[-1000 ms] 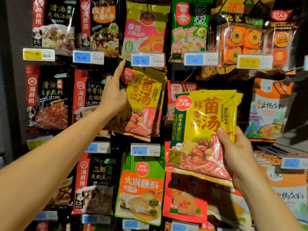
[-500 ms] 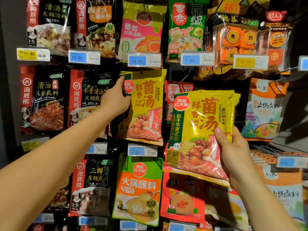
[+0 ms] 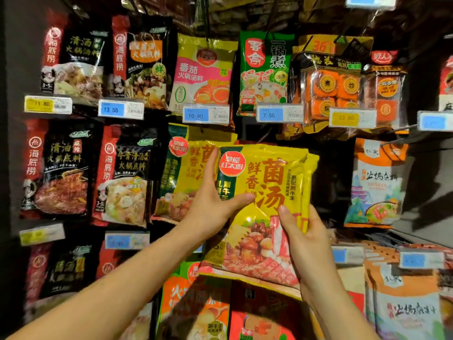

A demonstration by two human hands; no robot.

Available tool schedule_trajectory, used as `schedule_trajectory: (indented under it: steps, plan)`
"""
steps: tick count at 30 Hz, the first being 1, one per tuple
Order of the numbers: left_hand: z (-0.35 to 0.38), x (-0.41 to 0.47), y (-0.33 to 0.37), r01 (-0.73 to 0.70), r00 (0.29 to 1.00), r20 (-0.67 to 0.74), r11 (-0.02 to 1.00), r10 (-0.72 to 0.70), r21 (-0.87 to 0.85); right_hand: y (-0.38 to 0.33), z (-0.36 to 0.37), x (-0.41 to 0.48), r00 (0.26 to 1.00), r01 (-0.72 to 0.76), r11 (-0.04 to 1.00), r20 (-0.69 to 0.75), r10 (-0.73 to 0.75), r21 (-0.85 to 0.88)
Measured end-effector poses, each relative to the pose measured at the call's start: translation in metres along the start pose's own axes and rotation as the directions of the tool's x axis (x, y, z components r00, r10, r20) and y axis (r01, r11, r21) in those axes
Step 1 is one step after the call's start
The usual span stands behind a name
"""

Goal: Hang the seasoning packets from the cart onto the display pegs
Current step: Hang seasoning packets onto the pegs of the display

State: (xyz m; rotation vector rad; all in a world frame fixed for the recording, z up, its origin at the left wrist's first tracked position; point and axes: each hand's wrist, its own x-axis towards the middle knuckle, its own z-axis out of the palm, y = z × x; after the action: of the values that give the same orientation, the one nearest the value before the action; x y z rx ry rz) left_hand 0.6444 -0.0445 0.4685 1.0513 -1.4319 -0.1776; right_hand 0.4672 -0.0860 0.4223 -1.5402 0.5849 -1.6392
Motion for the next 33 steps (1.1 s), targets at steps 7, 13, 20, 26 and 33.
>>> schedule_trajectory:
  steps: [7,13,20,26,33]
  plan:
    - [-0.027,0.007,-0.002,-0.013,0.993,-0.121,0.999,0.009,-0.031,0.009,-0.011,0.008,0.997,-0.065,0.997,-0.05,0.067,0.03]
    - [-0.074,0.026,-0.009,0.024,0.962,-0.272,0.999,-0.012,0.041,0.012,-0.026,0.014,0.993,-0.087,0.996,-0.082,0.086,-0.003]
    - [-0.093,0.04,-0.017,-0.026,0.953,-0.298,0.995,0.053,0.094,0.008,-0.028,0.021,0.994,-0.056,0.998,-0.089,0.056,0.002]
    - [-0.093,0.056,-0.014,0.004,0.963,-0.27,0.996,0.02,0.09,0.011,-0.025,0.019,0.993,-0.084,0.996,-0.088,0.082,-0.01]
    - [-0.094,0.072,-0.001,0.136,0.958,-0.249,0.99,-0.141,-0.038,0.011,-0.026,0.019,0.991,-0.098,0.995,-0.092,0.096,-0.017]
